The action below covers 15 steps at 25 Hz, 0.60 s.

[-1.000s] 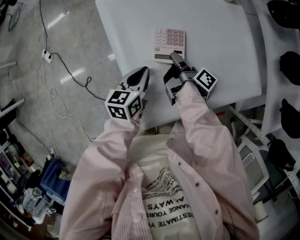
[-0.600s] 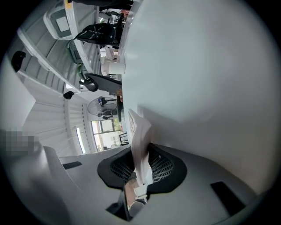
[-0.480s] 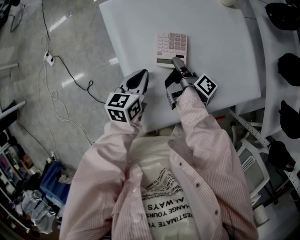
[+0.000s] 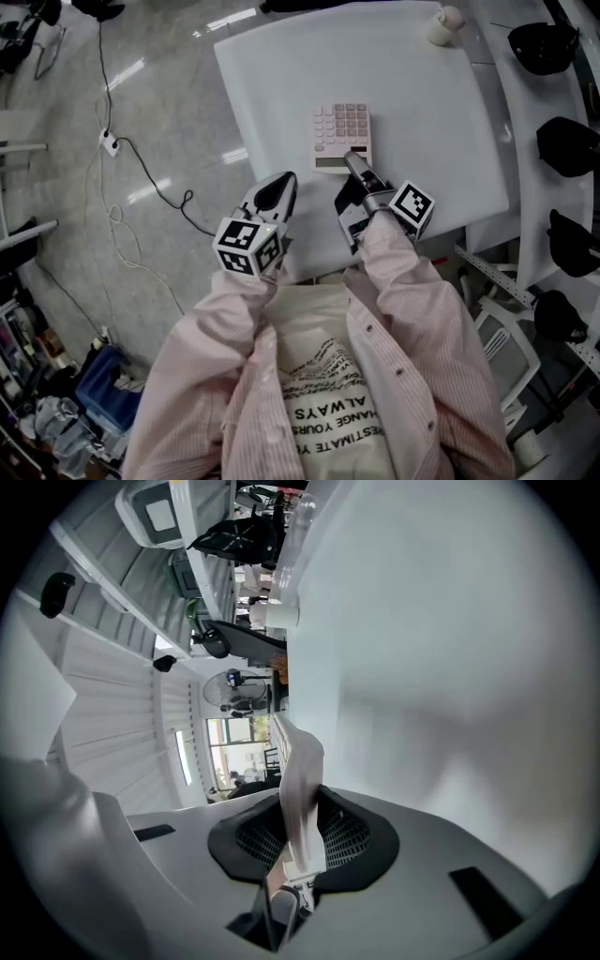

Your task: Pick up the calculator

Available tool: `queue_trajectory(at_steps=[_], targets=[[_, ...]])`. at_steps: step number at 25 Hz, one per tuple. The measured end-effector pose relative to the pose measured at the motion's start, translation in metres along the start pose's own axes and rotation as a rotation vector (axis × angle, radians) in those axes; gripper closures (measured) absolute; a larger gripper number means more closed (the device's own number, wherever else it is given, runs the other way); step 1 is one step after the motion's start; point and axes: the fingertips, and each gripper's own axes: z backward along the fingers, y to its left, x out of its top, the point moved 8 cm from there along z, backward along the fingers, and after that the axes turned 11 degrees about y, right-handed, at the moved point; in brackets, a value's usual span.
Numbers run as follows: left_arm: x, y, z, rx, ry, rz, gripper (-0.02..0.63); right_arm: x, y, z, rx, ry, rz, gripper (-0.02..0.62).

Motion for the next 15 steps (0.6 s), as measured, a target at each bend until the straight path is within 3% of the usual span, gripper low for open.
queue_trajectory(at_steps=[6, 15], targets=[[0.012, -0.009, 0.023, -0.006, -0.047, -0.038, 0.604, -0.010, 0.021, 0.019, 0.046, -0.004, -0.005, 0.528], [0.037, -0.018, 0.050, -0.002, -0.136, -0.105, 0.604, -0.020, 0.056, 0.036, 0.068, 0.031, 0.079, 0.528]])
